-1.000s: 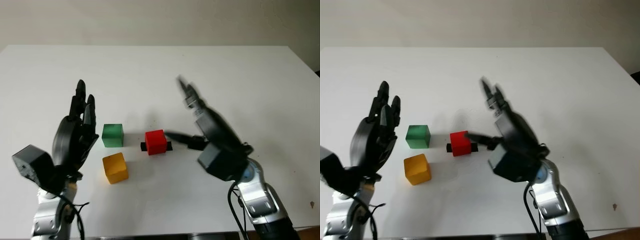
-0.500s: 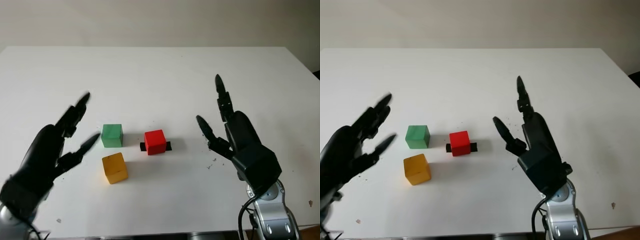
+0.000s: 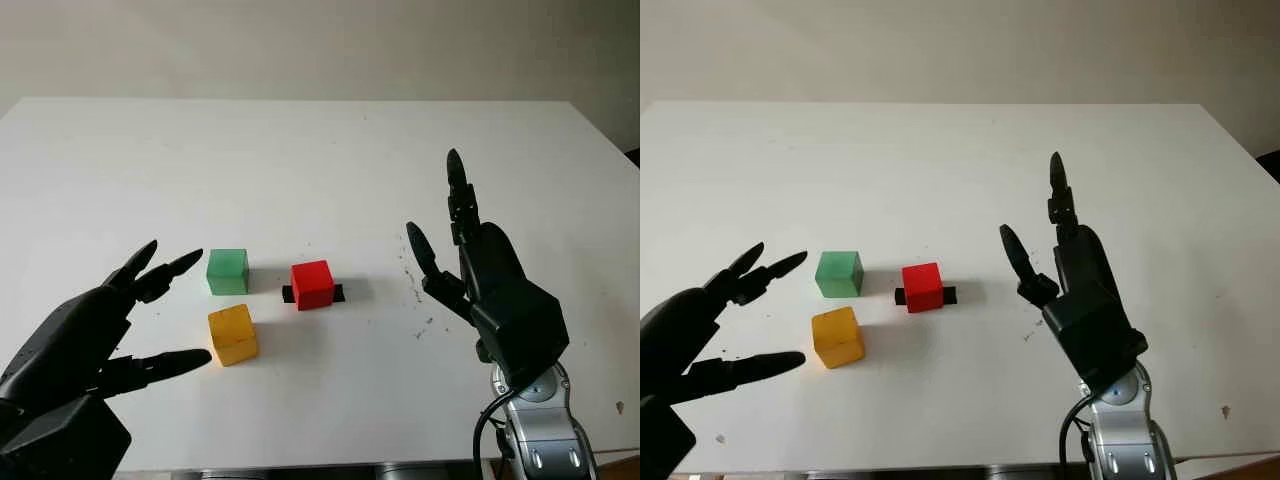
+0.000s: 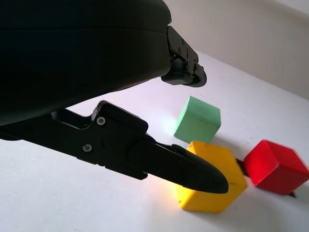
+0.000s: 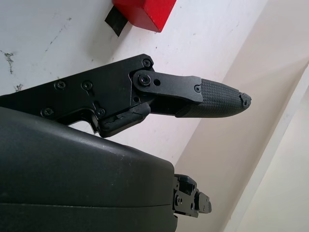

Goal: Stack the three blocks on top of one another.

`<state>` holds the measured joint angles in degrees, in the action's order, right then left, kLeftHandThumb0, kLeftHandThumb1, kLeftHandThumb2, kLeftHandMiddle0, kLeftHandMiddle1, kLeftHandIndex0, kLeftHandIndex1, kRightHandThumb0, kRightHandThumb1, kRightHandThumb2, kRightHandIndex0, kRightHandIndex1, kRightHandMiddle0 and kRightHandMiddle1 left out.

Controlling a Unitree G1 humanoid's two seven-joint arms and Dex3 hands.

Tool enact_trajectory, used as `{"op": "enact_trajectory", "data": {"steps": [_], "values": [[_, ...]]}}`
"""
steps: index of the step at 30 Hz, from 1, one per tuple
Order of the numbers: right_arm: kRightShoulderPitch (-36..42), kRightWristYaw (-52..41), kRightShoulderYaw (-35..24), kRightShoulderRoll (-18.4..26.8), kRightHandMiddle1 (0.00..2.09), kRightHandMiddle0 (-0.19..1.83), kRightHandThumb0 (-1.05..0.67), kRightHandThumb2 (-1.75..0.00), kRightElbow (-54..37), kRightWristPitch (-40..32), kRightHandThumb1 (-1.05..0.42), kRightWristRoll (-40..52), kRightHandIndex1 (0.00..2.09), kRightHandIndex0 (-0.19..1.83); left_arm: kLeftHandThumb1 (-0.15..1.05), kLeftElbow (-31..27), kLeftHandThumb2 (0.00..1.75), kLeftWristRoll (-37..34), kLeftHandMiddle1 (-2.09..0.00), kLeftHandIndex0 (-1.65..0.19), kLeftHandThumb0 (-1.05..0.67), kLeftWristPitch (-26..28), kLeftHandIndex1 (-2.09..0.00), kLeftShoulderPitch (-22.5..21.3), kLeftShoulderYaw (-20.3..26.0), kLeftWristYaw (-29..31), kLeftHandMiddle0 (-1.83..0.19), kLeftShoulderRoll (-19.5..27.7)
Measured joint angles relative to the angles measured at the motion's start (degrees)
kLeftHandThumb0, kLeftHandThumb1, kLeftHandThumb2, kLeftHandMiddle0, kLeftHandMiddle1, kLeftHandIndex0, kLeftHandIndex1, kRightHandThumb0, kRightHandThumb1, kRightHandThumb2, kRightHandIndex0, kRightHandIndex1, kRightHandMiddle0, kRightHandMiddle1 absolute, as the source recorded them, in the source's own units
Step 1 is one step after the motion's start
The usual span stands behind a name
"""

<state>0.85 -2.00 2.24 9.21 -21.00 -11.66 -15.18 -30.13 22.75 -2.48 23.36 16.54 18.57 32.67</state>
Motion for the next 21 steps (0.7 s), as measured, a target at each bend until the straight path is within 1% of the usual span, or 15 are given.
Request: {"op": "enact_trajectory", "data": {"steps": [7, 9, 13, 18, 21], "values": [[-0.1, 0.6, 0.1, -0.1, 0.06, -0.11, -0.76, -0.56, 0.0, 0.0, -1.05, -0.4, 0.06, -0.15, 0.88, 4.3, 0.03, 4.2, -0.06, -0.37, -0.85, -3.2, -0.08, -0.5, -3.0, -2.8, 0.05, -0.1], [-0.1, 0.7, 0.1, -0.2, 0.06, -0.11, -0.76, -0.56, 0.0, 0.0, -1.05, -0.4, 0.06, -0.15, 0.92, 5.3, 0.06, 4.8, -0.06, -0.40, -0.84, -4.1, -0.09, -0.8, -3.6, -3.5, 0.04, -0.1], [-0.1, 0.8, 0.1, -0.2, 0.06, -0.10, -0.76, -0.55, 0.0, 0.0, -1.05, -0.4, 0.06, -0.14, 0.97, 7.6, 0.07, 7.0, -0.06, -0.43, -0.87, -7.6, -0.10, -1.3, -5.0, -6.4, 0.03, -0.1], [-0.1, 1.0, 0.0, -0.6, 0.06, -0.10, -0.75, -0.54, 0.0, 0.0, -1.05, -0.1, 0.05, -0.15, 0.97, 9.6, 0.06, 6.8, -0.06, -0.47, -0.87, -7.8, -0.11, -1.9, -6.4, -7.4, 0.03, -1.6], [-0.1, 1.0, 0.0, -0.7, 0.06, -0.10, -0.75, -0.53, 0.0, 0.0, -1.05, -0.1, 0.05, -0.15, 0.94, 10.6, 0.05, 6.1, -0.05, -0.49, -0.85, -7.8, -0.13, -2.5, -7.2, -7.7, 0.04, -2.3]]}}
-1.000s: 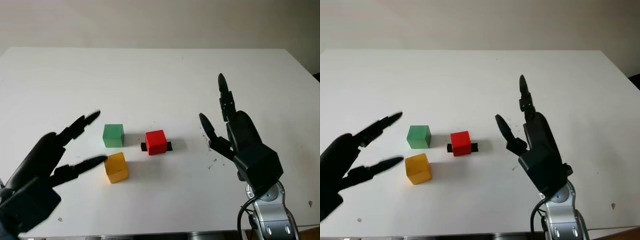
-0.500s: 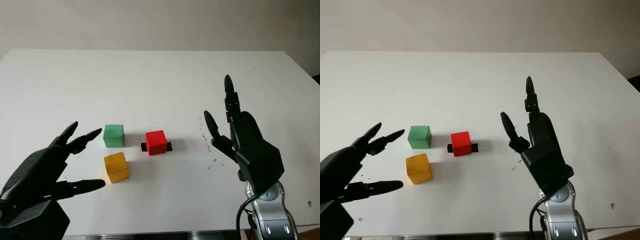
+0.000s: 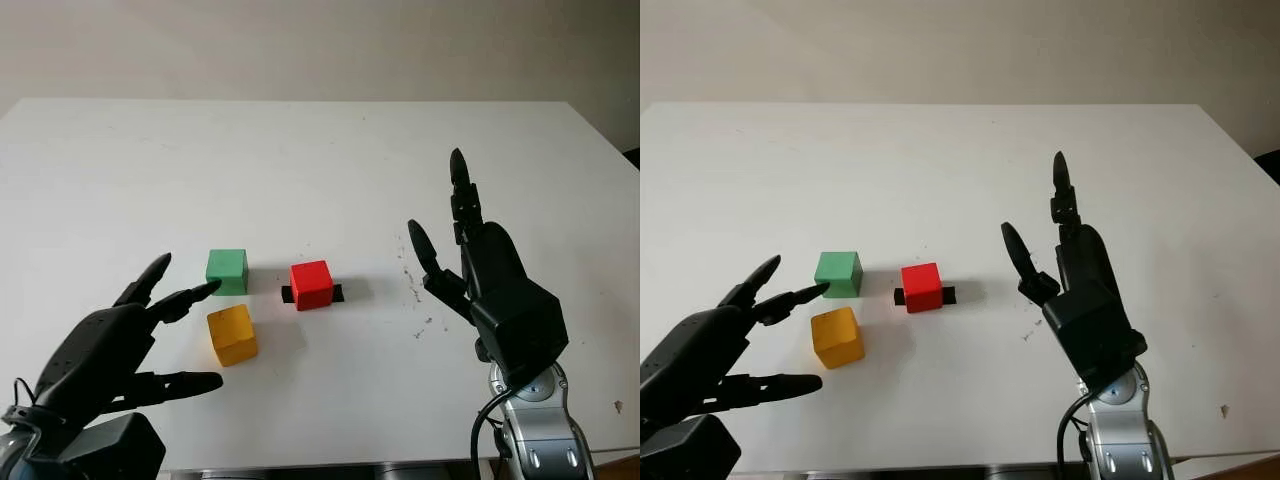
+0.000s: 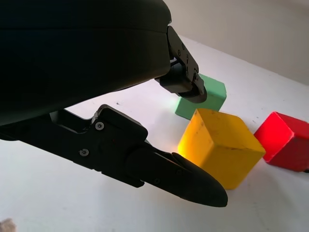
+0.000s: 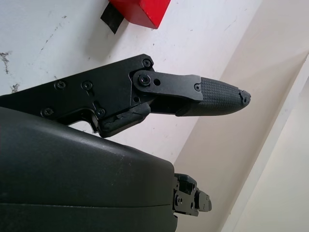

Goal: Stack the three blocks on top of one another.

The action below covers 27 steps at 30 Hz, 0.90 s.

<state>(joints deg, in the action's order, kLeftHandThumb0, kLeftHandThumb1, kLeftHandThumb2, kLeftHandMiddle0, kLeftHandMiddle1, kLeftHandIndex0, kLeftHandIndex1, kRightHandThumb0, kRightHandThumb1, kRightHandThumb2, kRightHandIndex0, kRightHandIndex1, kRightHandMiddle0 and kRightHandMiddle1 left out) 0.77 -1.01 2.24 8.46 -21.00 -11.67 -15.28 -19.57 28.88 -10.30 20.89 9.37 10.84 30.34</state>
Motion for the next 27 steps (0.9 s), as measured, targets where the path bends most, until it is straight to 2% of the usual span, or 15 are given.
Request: {"op": "enact_trajectory", "data": {"steps": [6, 9, 10, 12, 27], "values": [[0.0, 0.4, -0.1, 0.0, 0.06, -0.10, -0.75, -0.52, 0.0, 0.0, -1.05, -0.3, 0.06, -0.14, 0.93, 0.5, 0.05, -0.1, -0.05, -0.52, -0.83, 1.5, -0.18, -0.4, -1.0, -0.1, 0.06, -1.2], [0.0, 0.5, -0.1, 0.0, 0.06, -0.09, -0.75, -0.52, 0.0, 0.0, -1.05, -0.4, 0.06, -0.14, 0.92, 0.6, 0.05, -0.2, -0.05, -0.32, -0.82, 1.5, -0.66, -0.6, -1.6, -0.5, 0.05, -1.6], [0.0, 0.6, -0.1, 0.0, 0.06, -0.09, -0.75, -0.52, 0.0, 0.0, -1.05, -0.4, 0.06, -0.14, 0.92, 0.7, 0.05, -0.3, -0.05, -0.28, -0.82, 1.5, -0.76, -0.6, -1.7, -0.7, 0.04, -1.7], [0.0, 0.7, -0.2, 0.0, 0.06, -0.09, -0.74, -0.51, 0.0, 0.0, -1.05, -0.6, 0.06, -0.13, 0.93, 1.1, 0.06, -0.4, -0.06, -0.25, -0.82, 1.4, -0.84, -0.8, -1.9, -1.1, 0.04, -1.9], [0.0, 1.0, -0.3, 0.0, 0.05, -0.09, -0.73, -0.49, 0.0, -0.2, -1.05, -1.0, 0.06, -0.13, 1.00, 6.7, 0.07, 0.1, -0.07, -0.30, -0.82, -2.6, -0.93, -2.7, -4.2, -6.9, -0.04, -3.3]]}}
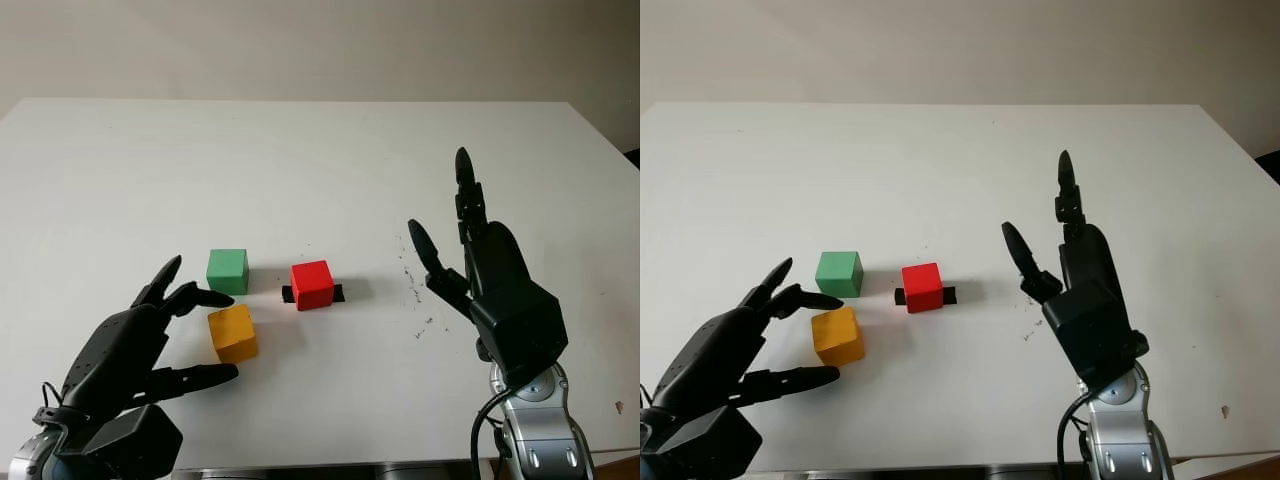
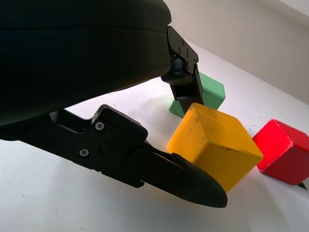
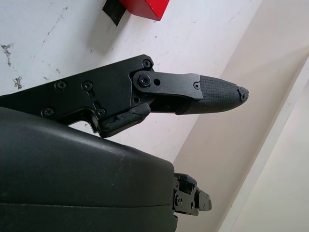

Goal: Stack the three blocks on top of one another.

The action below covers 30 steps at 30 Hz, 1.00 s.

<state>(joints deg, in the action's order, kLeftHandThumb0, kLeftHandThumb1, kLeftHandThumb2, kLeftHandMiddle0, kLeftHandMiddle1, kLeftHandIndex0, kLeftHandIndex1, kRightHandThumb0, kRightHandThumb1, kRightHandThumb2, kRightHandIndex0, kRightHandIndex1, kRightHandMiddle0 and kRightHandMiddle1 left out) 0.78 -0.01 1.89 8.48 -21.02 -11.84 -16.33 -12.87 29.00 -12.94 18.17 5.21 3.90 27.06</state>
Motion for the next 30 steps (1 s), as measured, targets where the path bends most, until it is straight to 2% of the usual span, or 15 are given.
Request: {"op": "enact_trajectory", "data": {"steps": [4, 10, 19, 30], "values": [[0.0, 0.0, 0.0, 0.0, 0.06, -0.08, -0.72, -0.49, 0.0, 0.0, -1.05, 0.0, 0.06, -0.12, 1.04, 1.0, 0.09, -0.3, -0.07, -0.31, -0.80, -0.7, -0.95, -0.1, -0.5, -0.7, -0.07, -0.4], [0.0, 0.1, -0.1, 0.0, 0.05, -0.09, -0.71, -0.48, 0.0, 0.0, -1.05, 0.0, 0.05, -0.13, 1.03, 1.4, 0.06, -0.6, -0.07, -0.32, -0.74, -1.5, -0.94, -0.1, -1.2, -1.2, -0.09, -0.8], [0.0, -0.1, -0.6, 0.0, 0.05, -0.09, -0.70, -0.45, -0.1, 0.0, -1.05, 0.7, 0.05, -0.14, 1.05, 2.9, 0.08, -4.0, -0.06, -0.37, -0.46, -3.7, -0.98, -0.1, -2.6, -1.6, -0.13, -2.6], [0.2, -0.3, -0.7, 0.0, 0.05, -0.10, -0.65, -0.41, -0.1, 0.3, -1.05, 1.5, 0.05, -0.16, 1.05, 2.0, 0.09, -11.5, -0.05, -0.31, -0.46, -8.0, -1.08, 0.0, -1.4, -0.4, -0.13, -2.6]]}}
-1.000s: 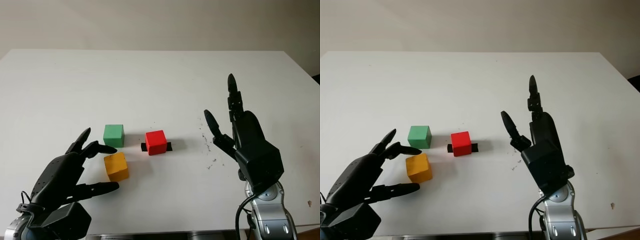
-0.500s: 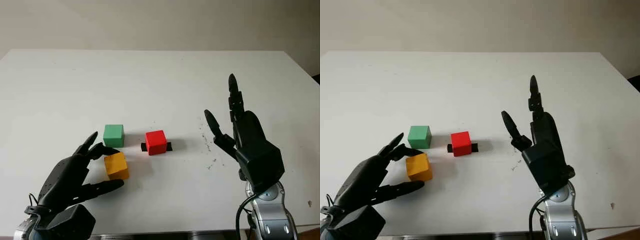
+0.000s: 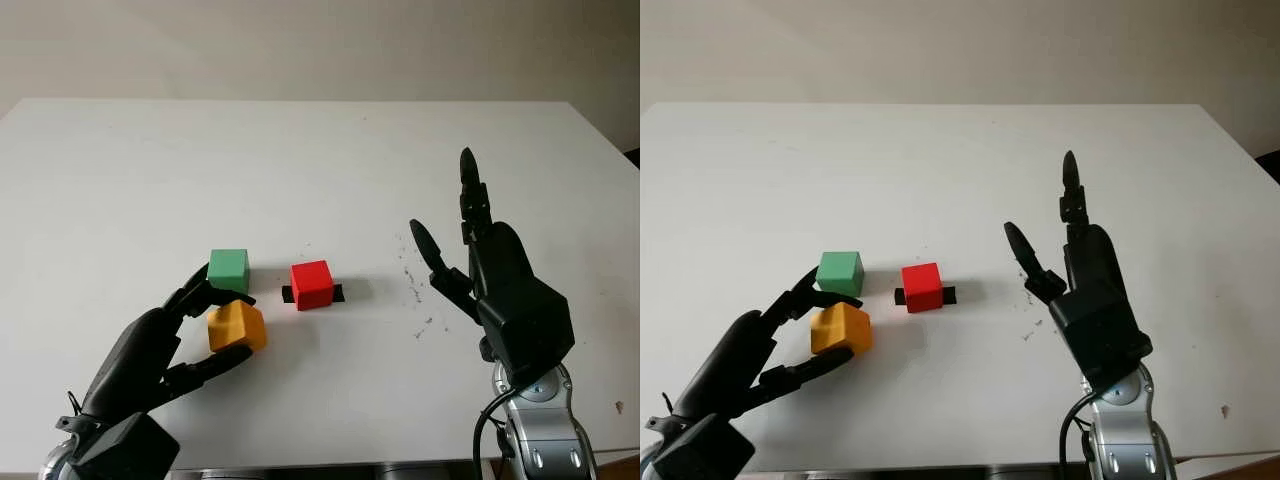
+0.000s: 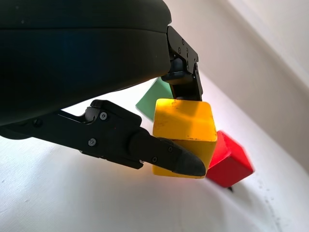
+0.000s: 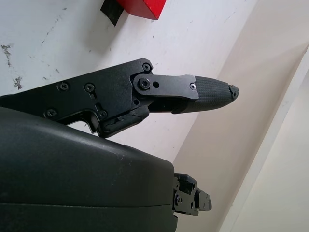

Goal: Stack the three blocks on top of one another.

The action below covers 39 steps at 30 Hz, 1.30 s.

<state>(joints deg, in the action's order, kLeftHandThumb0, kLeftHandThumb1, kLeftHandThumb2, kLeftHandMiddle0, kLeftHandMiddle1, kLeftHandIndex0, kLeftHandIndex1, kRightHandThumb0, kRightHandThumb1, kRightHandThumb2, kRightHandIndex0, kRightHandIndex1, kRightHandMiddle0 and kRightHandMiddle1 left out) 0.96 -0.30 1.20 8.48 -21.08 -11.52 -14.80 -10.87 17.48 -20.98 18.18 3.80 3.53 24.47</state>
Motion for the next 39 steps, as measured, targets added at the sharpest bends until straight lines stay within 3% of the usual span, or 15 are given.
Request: {"op": "enact_trajectory", "data": {"steps": [5, 12, 16, 21, 24, 29, 36, 39], "values": [[0.0, 0.0, 0.2, 0.0, 0.05, -0.10, -0.63, -0.39, 0.0, 0.1, -1.05, -0.1, 0.05, -0.16, 1.04, -3.8, 0.07, 0.2, -0.04, -0.26, -0.42, 0.8, -1.08, -0.2, 2.1, 1.4, -0.09, 0.5], [0.0, 0.4, 0.6, -0.1, 0.06, -0.09, -0.63, -0.38, 0.0, 0.3, -1.05, -0.5, 0.05, -0.15, 1.03, -8.5, 0.06, 0.3, -0.06, -0.28, -0.45, 0.5, -1.12, -3.1, 5.8, 5.5, -0.11, 5.4], [0.0, 0.6, 0.7, -0.5, 0.05, -0.10, -0.63, -0.38, 0.3, 0.8, -1.05, 0.0, 0.05, -0.16, 1.01, -10.0, 0.05, -0.4, -0.06, -0.30, -0.45, -2.5, -1.15, -7.1, 7.5, 6.6, -0.11, 7.6], [-0.1, 0.8, 0.7, -0.5, 0.05, -0.10, -0.64, -0.38, 0.9, 1.1, -1.05, 0.4, 0.05, -0.16, 1.00, -9.0, 0.05, -1.4, -0.06, -0.31, -0.43, -7.0, -1.03, -15.3, 7.4, 6.9, -0.11, 9.0], [-0.3, 1.0, 0.8, -0.5, 0.05, -0.10, -0.66, -0.38, 1.5, 1.3, -1.05, 0.4, 0.05, -0.16, 1.01, -5.9, 0.06, -0.3, -0.07, -0.34, -0.43, -7.9, -1.02, -20.6, 5.5, 6.9, -0.13, 8.8], [-0.4, 1.3, 0.8, -0.7, 0.05, -0.10, -0.66, -0.37, 2.0, 1.9, -1.05, 0.9, 0.05, -0.16, 1.03, 2.3, 0.06, 2.8, -0.05, -0.32, -0.39, -7.0, -1.11, -27.8, -1.9, 8.2, -0.11, 6.7], [-0.2, 1.8, 0.8, -0.7, 0.05, -0.10, -0.65, -0.38, 2.0, 2.1, -1.05, 0.5, 0.05, -0.16, 1.05, 10.8, 0.18, 1.1, -0.06, -0.22, -0.50, -1.2, -1.31, -31.4, -8.6, 9.7, -0.10, -0.4], [0.0, 1.9, 0.8, -0.8, 0.05, -0.10, -0.66, -0.37, 1.9, 2.1, -1.05, 0.6, 0.05, -0.16, 1.05, 13.1, 0.24, 2.5, -0.06, -0.14, -0.51, 0.2, -1.55, -31.8, -10.6, 9.4, -0.11, -2.2]]}}
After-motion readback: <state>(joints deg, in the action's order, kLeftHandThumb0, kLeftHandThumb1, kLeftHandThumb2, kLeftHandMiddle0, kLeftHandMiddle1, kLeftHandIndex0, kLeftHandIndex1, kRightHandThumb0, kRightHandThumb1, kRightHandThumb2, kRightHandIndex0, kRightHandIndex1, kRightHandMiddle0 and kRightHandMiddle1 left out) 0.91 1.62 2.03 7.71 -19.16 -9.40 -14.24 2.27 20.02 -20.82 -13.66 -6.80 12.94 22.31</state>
